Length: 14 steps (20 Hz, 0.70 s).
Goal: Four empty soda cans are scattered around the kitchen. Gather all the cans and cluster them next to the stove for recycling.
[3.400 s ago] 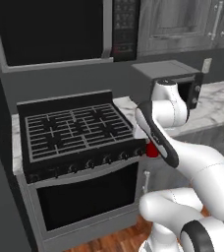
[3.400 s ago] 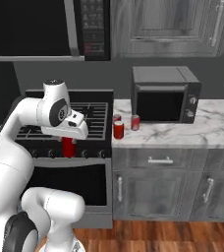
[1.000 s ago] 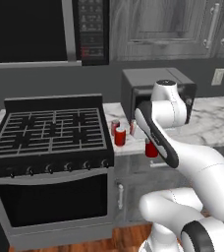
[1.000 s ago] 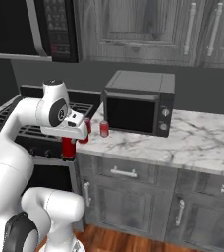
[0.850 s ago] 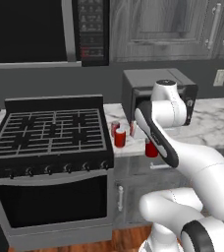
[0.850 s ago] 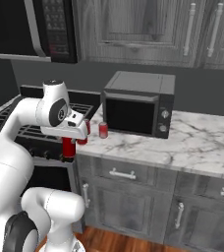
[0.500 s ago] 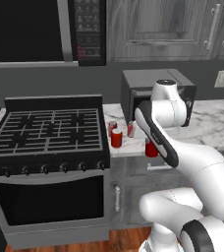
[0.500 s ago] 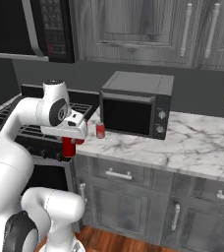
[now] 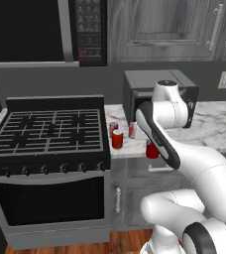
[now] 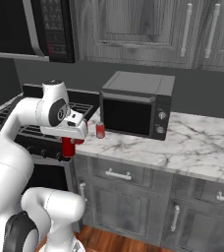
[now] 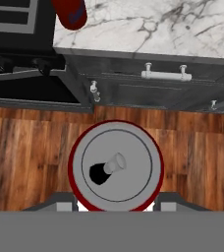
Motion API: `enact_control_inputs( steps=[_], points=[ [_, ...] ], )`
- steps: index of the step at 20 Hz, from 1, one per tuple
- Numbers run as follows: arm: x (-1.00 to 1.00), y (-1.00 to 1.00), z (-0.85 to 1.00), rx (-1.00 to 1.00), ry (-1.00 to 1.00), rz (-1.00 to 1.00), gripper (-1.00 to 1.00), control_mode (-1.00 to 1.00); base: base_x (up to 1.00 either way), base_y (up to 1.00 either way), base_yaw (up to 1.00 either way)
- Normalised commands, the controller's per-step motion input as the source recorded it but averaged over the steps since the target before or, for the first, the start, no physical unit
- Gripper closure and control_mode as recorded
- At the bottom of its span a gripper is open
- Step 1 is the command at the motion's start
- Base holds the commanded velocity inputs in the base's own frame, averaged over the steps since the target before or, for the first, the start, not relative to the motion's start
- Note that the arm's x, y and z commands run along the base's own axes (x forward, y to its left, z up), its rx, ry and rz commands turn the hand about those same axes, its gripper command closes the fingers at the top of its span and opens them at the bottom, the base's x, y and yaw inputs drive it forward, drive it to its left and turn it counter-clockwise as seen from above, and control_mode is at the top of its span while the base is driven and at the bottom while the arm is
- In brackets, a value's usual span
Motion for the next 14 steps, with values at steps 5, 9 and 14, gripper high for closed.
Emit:
enact_control_inputs(
  steps=[5, 9, 14],
  points=[
    [0.0, 0.0, 0.0, 0.0, 0.0, 0.0, 1.0, 1.0, 0.0, 0.0, 0.0],
    [0.0, 0.0, 0.0, 0.0, 0.0, 0.0, 1.0, 1.0, 0.0, 0.0, 0.0],
    [0.0, 0.0, 0.0, 0.0, 0.0, 0.0, 1.0, 1.0, 0.0, 0.0, 0.0]
  ],
)
